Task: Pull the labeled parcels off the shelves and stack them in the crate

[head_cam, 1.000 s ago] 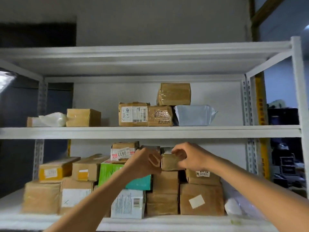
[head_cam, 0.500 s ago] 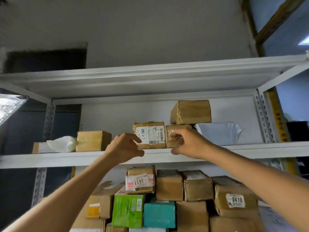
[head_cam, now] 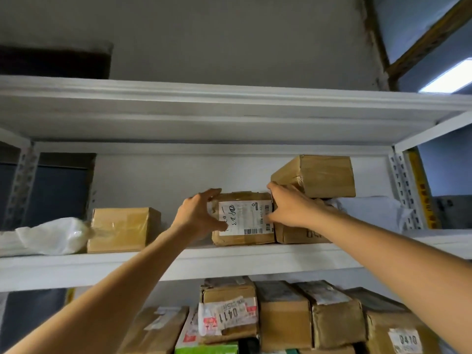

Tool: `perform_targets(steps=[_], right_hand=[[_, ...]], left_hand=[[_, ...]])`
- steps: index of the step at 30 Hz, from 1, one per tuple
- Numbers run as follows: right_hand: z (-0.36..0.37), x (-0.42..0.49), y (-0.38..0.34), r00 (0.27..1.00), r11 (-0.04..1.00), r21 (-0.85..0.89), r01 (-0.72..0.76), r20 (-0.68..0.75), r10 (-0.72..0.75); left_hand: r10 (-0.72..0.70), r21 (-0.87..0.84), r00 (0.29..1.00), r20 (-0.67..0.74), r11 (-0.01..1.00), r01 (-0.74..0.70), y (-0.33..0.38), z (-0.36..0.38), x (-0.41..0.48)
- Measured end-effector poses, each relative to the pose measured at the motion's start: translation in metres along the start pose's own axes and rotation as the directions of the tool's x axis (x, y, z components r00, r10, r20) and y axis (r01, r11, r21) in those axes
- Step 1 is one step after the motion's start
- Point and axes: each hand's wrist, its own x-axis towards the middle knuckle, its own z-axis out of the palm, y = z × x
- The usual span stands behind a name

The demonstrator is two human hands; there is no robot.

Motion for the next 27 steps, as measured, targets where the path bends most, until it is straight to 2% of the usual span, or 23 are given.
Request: perform_targets(steps=[3,6,9,18,21,25,27], right_hand=[[0.011,0.011,0.005,1.0,1.0,-0.015,-0.017,-0.011,0.017],[0.019,0.017,0.008,0.998,1.0,0.018,-0.022,-0.051,0.023],[0.02,0.022,0.008,0.996,0.991,0.126,-0.044,-0.069,0.053],[0.005,0.005,-0.005,0.997,0.971,0.233,-0.061,-0.024,0.068],[0.001,0.0,-0.009,0.998,0.96,0.274,-0.053,-0.025,0.062],[-0.002,-0.003,-0.013,0.996,0.939,0.343,-0.019,-0.076,0.048],[-0.003,-0.008,-0.017,0.994,0.916,0.401,-0.012,-0.096,0.055]], left_hand=[[-0.002,-0.09,0.999,0.037,0.996,0.005,-0.007,0.015,0.009],[-0.046,-0.169,0.998,-0.035,0.985,0.039,-0.013,0.023,0.013],[-0.071,-0.204,0.995,-0.066,0.977,0.056,-0.018,0.022,0.011],[-0.172,-0.421,0.984,-0.052,0.897,0.134,0.004,0.015,-0.01],[-0.217,-0.552,0.972,-0.095,0.823,0.13,0.006,0.02,-0.018],[-0.263,-0.763,0.961,-0.083,0.637,0.108,0.009,0.017,-0.023],[-0.266,-0.779,0.959,-0.097,0.62,0.094,0.009,0.011,-0.027]])
